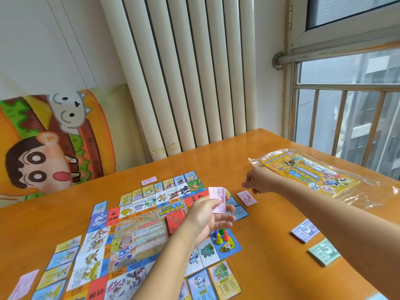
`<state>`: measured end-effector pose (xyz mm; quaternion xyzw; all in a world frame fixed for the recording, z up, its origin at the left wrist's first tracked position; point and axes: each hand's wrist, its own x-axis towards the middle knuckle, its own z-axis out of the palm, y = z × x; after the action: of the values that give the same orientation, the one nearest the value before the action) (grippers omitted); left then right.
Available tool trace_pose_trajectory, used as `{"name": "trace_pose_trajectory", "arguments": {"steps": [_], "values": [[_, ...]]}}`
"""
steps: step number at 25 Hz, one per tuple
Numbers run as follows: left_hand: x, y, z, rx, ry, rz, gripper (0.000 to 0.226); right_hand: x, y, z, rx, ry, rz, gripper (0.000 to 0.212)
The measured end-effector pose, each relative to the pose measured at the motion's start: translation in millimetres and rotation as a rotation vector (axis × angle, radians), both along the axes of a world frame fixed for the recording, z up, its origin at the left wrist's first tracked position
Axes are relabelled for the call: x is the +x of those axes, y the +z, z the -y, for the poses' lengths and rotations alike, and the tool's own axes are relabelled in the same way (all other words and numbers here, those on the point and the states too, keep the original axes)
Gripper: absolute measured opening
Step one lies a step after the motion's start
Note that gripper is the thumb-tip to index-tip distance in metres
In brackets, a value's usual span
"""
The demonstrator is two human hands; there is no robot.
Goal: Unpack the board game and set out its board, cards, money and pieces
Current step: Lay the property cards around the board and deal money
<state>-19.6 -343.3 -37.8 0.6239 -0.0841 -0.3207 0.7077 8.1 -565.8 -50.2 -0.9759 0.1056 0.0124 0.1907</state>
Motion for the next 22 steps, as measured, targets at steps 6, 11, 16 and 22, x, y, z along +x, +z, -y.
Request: {"name": "trace_pose_trajectory", "arguments": {"steps": [6,11,16,22], "values": [[-27.1,7.9,-2.0,-0.037,-0.17,-0.133,0.03,-72.3,48.7,-37.7,0.424,0.324,0.192,0.023],[-64.7,11.6,5.7,0.108,-0.419,-0.137,0.029,-151.7,51.3,-43.3,0.142,0.467,0.201,0.035],[-101.9,9.6,38.6,0.256,-0.523,0.043,0.027,-200.5,46.6,-22.1,0.054,0.341,0.224,0.027],[-136.9,5.2,78.9,0.418,-0.514,0.316,0.018,-236.9,28.0,20.0,0.647,-0.039,0.311,0.019]]}}
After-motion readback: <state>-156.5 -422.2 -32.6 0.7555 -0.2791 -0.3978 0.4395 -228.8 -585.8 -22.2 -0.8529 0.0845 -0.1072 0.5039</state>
